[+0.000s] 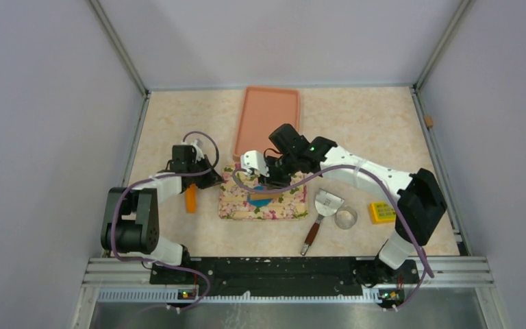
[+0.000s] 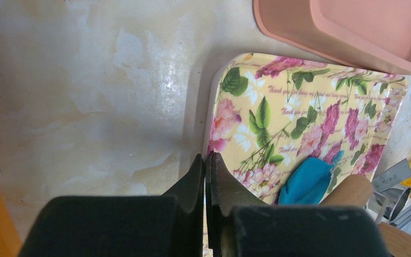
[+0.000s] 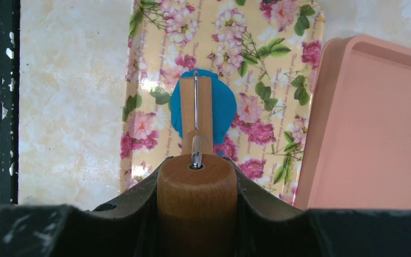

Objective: Roll out the dumpling wrappers from the dough

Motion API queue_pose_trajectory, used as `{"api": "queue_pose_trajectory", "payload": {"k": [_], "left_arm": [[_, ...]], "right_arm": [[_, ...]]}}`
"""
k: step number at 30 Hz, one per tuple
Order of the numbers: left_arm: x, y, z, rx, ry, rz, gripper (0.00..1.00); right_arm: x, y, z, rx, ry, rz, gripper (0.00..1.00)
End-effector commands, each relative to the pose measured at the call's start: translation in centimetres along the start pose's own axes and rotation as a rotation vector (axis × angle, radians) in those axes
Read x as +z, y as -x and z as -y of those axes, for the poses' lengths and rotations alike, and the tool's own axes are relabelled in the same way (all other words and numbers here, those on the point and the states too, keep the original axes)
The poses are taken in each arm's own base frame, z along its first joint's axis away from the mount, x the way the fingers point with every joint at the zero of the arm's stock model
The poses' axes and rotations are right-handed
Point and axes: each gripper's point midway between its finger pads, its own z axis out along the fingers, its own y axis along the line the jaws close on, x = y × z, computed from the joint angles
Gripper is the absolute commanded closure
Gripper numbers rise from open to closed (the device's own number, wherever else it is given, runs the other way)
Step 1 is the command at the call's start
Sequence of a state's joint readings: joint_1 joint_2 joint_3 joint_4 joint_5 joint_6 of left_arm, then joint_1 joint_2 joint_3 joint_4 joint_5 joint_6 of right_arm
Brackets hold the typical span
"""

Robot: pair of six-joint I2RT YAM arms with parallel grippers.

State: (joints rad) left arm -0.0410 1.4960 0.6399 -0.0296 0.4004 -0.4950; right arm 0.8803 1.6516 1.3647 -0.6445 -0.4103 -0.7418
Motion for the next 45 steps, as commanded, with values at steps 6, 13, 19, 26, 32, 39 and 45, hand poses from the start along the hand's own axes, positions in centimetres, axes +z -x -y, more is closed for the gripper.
{"api": "queue_pose_trajectory", "payload": {"k": [6,13,19,26,32,39,45], "left_arm": [[-0.1,0.8,-1.6,0.0,0.068,0.056,1.0],[0.0,0.7,-1.6,0.0,0.068,0.052,1.0],[0.0,0.6,-1.8,0.005,0.076,0.05,1.0],[0.3,0.6,-2.0,0.001,0.084,0.035,1.0],[0.6,0.5,-2.2,-0.003,0.089,0.026,1.0],[0.7,0.4,-2.2,-0.011,0.09,0.023,1.0],[0.8,0.7,-2.1,-0.026,0.086,0.025,1.0]], "right_arm": [[-3.1,4.5,2.4,0.036,-0.068,0.084,1.0],[-3.4,2.3,4.5,0.561,0.004,0.15,1.0],[-3.7,1.2,4.5,0.763,0.111,0.254,1.0],[-2.8,1.0,4.0,0.837,0.188,0.299,1.0],[-1.3,-0.3,4.8,0.867,0.153,0.27,1.0],[0.7,-2.7,6.0,0.896,0.083,0.202,1.0],[3.7,-6.6,5.1,0.945,0.053,0.086,1.0]]}}
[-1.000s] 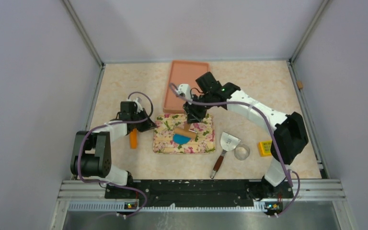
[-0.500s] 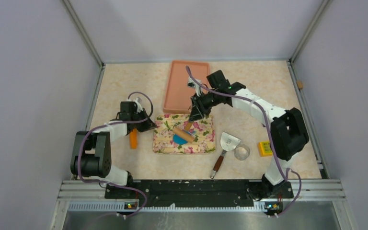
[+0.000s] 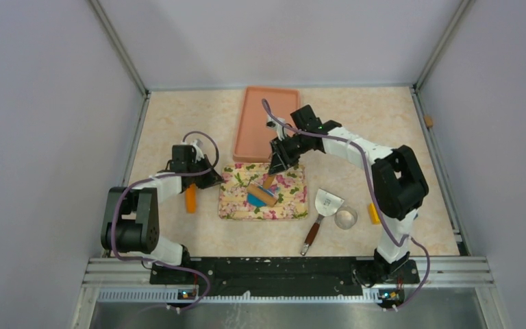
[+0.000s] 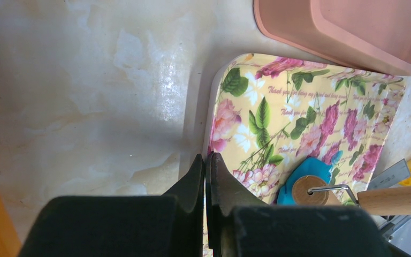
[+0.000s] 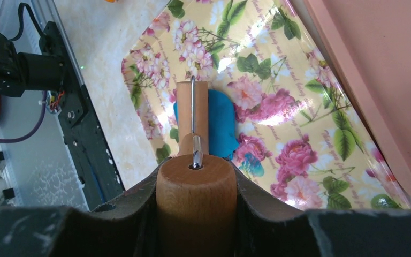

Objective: Roll out the dumpling wrappers from the dough

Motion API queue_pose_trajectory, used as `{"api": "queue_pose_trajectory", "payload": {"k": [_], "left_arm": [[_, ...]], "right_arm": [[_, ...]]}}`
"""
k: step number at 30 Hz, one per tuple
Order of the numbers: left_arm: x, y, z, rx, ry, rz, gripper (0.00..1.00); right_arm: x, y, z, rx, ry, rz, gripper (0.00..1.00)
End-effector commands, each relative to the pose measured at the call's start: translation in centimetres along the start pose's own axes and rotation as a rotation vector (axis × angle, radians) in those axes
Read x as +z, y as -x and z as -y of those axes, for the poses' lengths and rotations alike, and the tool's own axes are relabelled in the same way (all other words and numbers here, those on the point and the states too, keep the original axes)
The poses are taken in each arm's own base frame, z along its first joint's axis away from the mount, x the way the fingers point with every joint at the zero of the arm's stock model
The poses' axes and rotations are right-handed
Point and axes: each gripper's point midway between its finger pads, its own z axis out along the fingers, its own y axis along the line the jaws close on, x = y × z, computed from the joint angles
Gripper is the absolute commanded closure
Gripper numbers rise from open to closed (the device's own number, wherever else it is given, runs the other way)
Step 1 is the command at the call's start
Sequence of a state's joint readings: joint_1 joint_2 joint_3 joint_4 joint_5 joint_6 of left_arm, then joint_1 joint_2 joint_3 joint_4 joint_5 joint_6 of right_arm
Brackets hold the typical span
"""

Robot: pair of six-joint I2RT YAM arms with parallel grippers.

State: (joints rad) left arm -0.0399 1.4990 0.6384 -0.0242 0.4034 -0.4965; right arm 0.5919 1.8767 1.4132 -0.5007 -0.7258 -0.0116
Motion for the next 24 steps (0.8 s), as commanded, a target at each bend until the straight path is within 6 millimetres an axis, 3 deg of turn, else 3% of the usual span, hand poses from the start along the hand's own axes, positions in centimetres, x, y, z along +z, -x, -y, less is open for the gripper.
{"api": "queue_pose_trajectory", "payload": {"k": [1,9,17,21,24], "left_arm": [[0.8,0.7,-2.0,-0.024,0.086,0.027,1.0],[0.8,0.6,-2.1,-0.035,0.09,0.028,1.0],[0.6,1.0,-2.0,-0.027,0.085,0.063,1.0],[0.4,1.1,-1.9,-0.025,0.082,0.074,1.0],[0.2,1.1,-1.8,-0.023,0.075,0.078,1.0]], "right_arm": [[1.9,-2.2,2.4,0.003,-0.091,-0.051,1.0],[4.4,-5.4,2.5,0.03,-0.163,-0.137,1.0],[6.0,-7.7,5.2,0.046,-0.255,-0.209,1.0],[6.7,-7.0,3.7,0.033,-0.182,-0.204,1.0],[6.5,-3.8,0.5,-0.049,-0.053,-0.151,1.0]]}}
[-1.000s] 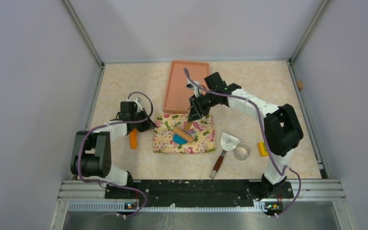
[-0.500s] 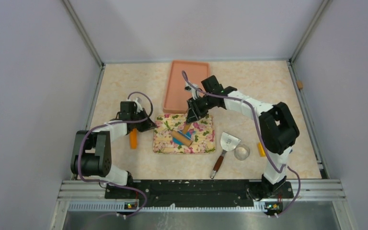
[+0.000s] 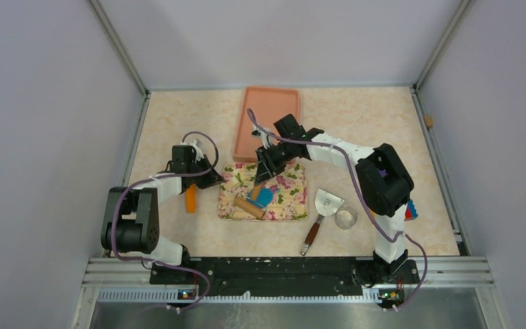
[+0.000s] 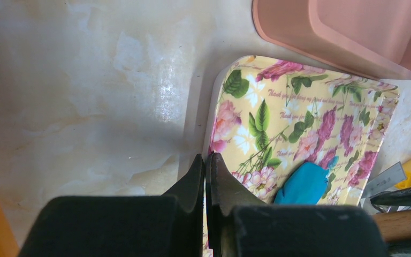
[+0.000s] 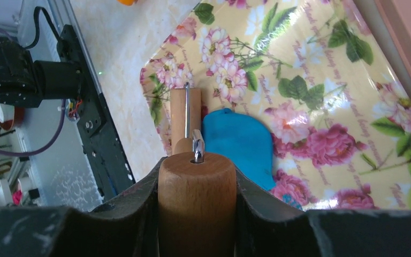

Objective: Roll out the dumpling wrappers from the dough

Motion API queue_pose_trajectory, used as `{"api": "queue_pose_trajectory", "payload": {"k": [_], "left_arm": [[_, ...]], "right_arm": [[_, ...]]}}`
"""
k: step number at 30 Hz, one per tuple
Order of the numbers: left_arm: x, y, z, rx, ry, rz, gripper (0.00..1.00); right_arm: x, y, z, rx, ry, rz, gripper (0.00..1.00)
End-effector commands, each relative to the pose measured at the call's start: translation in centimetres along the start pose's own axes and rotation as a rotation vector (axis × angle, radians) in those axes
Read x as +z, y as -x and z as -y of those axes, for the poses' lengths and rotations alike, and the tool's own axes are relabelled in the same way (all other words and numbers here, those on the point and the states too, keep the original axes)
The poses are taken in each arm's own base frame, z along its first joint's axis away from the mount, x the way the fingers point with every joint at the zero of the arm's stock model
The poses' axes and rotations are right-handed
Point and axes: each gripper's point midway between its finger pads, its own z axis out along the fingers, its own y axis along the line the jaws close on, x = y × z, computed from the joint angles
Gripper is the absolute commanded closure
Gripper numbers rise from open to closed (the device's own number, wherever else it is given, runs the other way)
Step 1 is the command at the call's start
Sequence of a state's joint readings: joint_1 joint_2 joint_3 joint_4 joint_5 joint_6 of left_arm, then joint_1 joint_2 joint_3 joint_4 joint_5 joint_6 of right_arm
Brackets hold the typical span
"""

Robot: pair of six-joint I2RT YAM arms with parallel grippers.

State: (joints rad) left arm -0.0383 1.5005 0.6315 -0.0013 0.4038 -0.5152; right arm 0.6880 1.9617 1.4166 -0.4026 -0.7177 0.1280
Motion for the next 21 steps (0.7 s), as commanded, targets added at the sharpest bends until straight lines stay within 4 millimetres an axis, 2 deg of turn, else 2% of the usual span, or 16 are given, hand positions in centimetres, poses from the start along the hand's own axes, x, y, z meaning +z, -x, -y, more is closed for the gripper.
{"api": "queue_pose_trajectory", "payload": {"k": [1,5,7,9,14,21], "left_arm": [[0.1,1.0,-1.7,-0.006,0.077,0.069,1.0],[0.2,1.0,-1.7,0.001,0.074,0.063,1.0],[0.2,0.9,-1.8,0.002,0.077,0.061,1.0],[0.2,0.9,-1.8,0.002,0.077,0.061,1.0],[0.3,0.8,-1.9,0.008,0.082,0.053,1.0],[0.4,1.3,-1.8,0.01,0.08,0.06,1.0]], "right_arm": [[1.5,-1.4,1.1,-0.144,-0.046,-0.091,1.0],[-1.8,3.8,-5.3,-0.304,0.133,0.01,1.0],[-3.5,5.4,-7.0,-0.368,0.159,0.046,1.0],[-4.8,6.4,-7.5,-0.382,0.169,0.072,1.0],[-5.6,6.3,-5.7,-0.29,0.059,0.078,1.0],[-4.3,4.1,-1.2,-0.159,-0.108,0.032,1.0]]}}
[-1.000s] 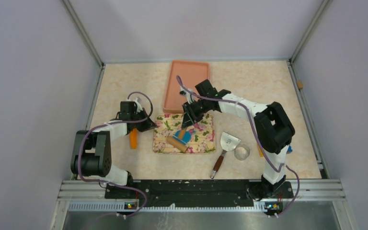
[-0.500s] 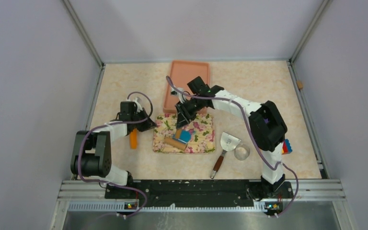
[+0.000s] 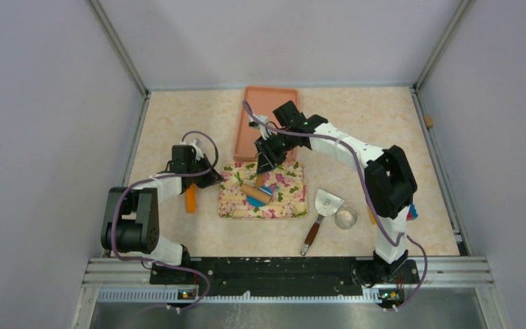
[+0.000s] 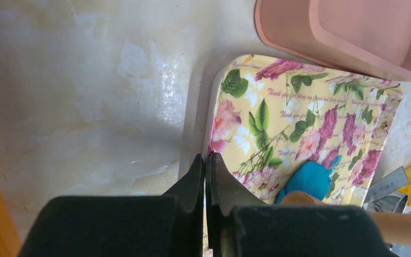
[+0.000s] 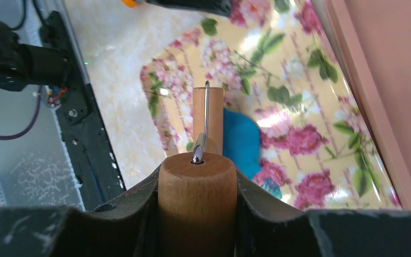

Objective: Roll out the dumpling wrappers from the dough

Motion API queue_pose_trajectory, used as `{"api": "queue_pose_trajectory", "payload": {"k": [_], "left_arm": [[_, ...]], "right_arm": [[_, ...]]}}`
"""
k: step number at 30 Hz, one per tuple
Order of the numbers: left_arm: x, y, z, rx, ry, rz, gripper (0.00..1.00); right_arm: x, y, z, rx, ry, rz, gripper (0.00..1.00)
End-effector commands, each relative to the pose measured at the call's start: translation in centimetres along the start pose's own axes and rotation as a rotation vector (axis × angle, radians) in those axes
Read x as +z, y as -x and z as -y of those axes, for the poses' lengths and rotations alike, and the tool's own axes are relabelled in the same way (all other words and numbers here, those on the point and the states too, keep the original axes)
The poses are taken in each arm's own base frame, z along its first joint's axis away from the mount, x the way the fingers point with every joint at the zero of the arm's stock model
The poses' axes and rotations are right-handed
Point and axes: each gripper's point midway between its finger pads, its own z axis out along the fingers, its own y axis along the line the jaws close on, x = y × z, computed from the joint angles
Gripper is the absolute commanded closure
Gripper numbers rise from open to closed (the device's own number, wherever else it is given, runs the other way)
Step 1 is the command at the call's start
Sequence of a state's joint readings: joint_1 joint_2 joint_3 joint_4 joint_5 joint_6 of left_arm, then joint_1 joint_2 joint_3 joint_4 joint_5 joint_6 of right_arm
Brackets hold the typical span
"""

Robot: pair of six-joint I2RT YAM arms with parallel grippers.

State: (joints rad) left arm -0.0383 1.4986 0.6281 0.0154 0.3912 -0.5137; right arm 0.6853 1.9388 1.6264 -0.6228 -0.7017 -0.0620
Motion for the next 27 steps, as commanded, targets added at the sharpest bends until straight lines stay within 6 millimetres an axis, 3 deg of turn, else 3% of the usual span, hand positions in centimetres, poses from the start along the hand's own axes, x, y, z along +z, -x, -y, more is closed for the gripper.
{"api": "queue_pose_trajectory", "payload": {"k": [1,4,6,7,10,15,27], "left_arm": [[0.4,0.9,-1.7,0.003,0.076,0.041,1.0],[0.4,0.8,-1.9,0.002,0.081,0.042,1.0],[0.4,0.8,-1.8,0.002,0.079,0.042,1.0],[0.4,0.8,-1.8,-0.002,0.079,0.041,1.0],[0.4,1.0,-1.7,-0.002,0.075,0.044,1.0],[0.4,0.8,-1.8,-0.006,0.076,0.041,1.0],[0.6,0.9,-2.0,-0.007,0.086,0.034,1.0]], "right_arm": [[-0.4,-0.6,1.7,0.059,-0.099,-0.005,1.0],[0.9,-3.1,4.6,0.141,-0.199,-0.072,1.0],[1.1,-5.5,8.2,0.178,-0.37,-0.143,1.0],[0.5,-7.8,11.3,0.202,-0.505,-0.205,1.0],[-1.3,-8.5,14.0,0.235,-0.603,-0.211,1.0],[-3.9,-7.6,16.8,0.206,-0.692,-0.184,1.0],[-6.2,-9.4,19.5,0.178,-0.789,-0.216,1.0]]}}
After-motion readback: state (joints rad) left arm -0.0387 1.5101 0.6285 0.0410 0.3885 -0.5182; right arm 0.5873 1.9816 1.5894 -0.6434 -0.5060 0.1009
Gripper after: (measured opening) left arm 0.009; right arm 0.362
